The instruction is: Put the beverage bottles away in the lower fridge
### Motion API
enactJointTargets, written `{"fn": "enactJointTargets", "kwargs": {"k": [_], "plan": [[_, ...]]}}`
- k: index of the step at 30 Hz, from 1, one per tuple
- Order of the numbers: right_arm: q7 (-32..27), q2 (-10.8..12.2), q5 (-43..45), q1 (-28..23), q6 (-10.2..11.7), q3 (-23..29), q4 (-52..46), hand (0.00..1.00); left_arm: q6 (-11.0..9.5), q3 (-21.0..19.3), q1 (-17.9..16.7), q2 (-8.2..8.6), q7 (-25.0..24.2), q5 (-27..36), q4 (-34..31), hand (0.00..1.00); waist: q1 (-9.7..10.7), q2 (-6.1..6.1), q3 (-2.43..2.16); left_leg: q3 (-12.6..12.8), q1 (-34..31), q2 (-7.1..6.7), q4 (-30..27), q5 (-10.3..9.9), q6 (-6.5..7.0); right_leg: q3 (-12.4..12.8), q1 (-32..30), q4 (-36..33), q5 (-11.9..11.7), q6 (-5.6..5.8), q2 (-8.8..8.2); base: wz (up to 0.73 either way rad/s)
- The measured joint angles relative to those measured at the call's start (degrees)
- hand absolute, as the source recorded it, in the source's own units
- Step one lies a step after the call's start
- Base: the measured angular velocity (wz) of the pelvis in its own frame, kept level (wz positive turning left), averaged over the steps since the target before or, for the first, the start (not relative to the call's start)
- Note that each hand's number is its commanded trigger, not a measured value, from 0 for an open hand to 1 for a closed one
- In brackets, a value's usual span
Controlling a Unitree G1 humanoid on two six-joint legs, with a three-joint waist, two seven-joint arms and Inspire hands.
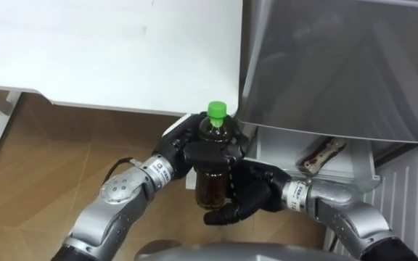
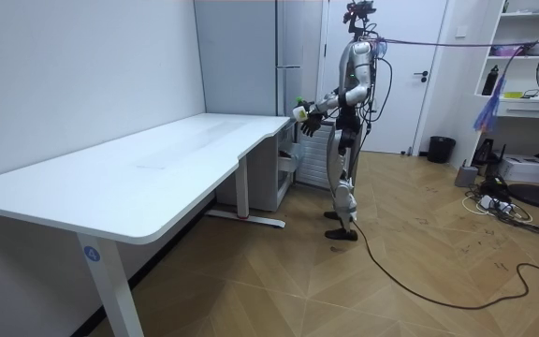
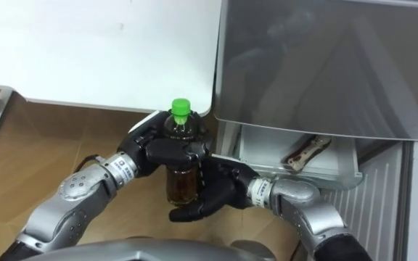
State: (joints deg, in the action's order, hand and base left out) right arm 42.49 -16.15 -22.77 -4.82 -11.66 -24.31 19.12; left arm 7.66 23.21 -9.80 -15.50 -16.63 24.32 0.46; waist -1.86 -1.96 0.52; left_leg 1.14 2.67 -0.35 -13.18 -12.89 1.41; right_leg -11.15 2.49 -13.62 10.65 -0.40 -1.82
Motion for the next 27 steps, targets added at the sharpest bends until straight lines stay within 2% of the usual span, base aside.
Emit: {"fn": "enactJointTargets", "kwargs": {"k": [1, 3, 5, 11, 17, 22, 24, 26, 27], "plan": [[0.00, 0.00, -0.09, 0.00, 0.00, 0.00, 0.00, 0.53, -0.10, 0.01, 0.00, 0.03, -0.11, -0.33, 0.00, 1.00, 0.00, 0.06, 0.04, 0.00, 0.01, -0.01, 0.00, 0.00, 0.00, 0.00, 0.01, 0.00, 0.00, 0.00, -0.01, 0.00], [-0.05, -0.01, -0.79, -0.21, 0.00, 0.00, 0.00, 0.85, -0.17, 0.04, 0.00, 0.00, -0.27, -0.51, 0.00, 1.00, 0.00, 0.40, 0.20, 0.02, -0.05, -0.02, 0.18, -0.01, 0.01, -0.02, -0.03, -0.02, 0.00, 0.00, -0.04, 0.00], [-0.52, -0.06, -1.49, -0.57, 0.00, 0.00, 0.00, 1.00, -0.17, 0.17, 0.00, 0.01, -0.94, -1.52, -0.01, 1.00, -0.01, 0.67, 0.08, 0.04, -0.06, -0.02, 0.47, -0.01, 0.01, -0.03, -0.12, -0.02, 0.00, 0.00, -0.04, 0.00], [-3.91, -0.18, -1.47, -0.80, -0.19, -0.34, 0.02, 1.00, -0.23, 1.16, 0.03, 0.29, -3.14, -2.01, -0.11, 1.00, -0.13, 1.27, -0.25, 0.29, 0.16, 0.00, 0.44, 0.01, 0.01, -0.01, -0.42, -0.15, 0.00, 0.01, -0.06, -0.02], [-5.20, -0.30, -1.45, -0.81, 0.11, -0.94, 0.02, 1.00, -0.25, 1.85, 0.11, 0.98, -3.67, -1.98, -0.11, 1.00, -0.09, 1.11, -0.17, 0.58, 0.43, 0.01, 0.51, 0.01, 0.01, 0.00, -0.45, -0.15, 0.01, 0.02, -0.09, -0.02], [-5.21, -0.32, -1.49, -0.84, 0.11, -1.42, 0.01, 1.00, -0.26, 1.82, 0.16, 1.34, -4.23, -1.73, -0.11, 1.00, -0.08, 0.66, 0.11, 0.57, 0.01, 0.02, 0.52, -0.01, 0.01, -0.04, -0.51, -0.02, 0.01, 0.02, -0.06, 0.00], [-5.21, -0.30, -1.49, -0.84, 0.15, -1.41, 0.01, 1.00, -0.25, 1.82, 0.15, 1.48, -4.20, -1.18, -0.11, 0.71, -0.11, 0.55, 0.16, 0.58, 0.00, 0.01, 0.50, -0.01, 0.01, -0.03, -0.52, 0.01, 0.01, 0.02, -0.06, 0.00], [-5.21, -0.30, -1.55, -0.86, 0.15, -1.41, 0.01, 1.00, -0.25, 1.81, 0.15, 1.57, -4.21, -0.56, -0.11, 0.00, -0.06, 0.51, 0.15, 0.59, -0.01, 0.00, 0.48, -0.01, 0.01, -0.04, -0.52, 0.06, 0.01, 0.02, -0.06, 0.00], [-5.20, -0.31, -1.94, -0.90, 0.15, -1.41, 0.01, 1.00, -0.26, 1.79, 0.15, 1.56, -4.21, 0.39, -0.12, 0.00, -0.05, 0.51, 0.15, 0.59, -0.06, 0.00, 0.48, -0.01, 0.01, -0.04, -0.54, 0.10, 0.01, 0.02, -0.06, 0.00]]}}
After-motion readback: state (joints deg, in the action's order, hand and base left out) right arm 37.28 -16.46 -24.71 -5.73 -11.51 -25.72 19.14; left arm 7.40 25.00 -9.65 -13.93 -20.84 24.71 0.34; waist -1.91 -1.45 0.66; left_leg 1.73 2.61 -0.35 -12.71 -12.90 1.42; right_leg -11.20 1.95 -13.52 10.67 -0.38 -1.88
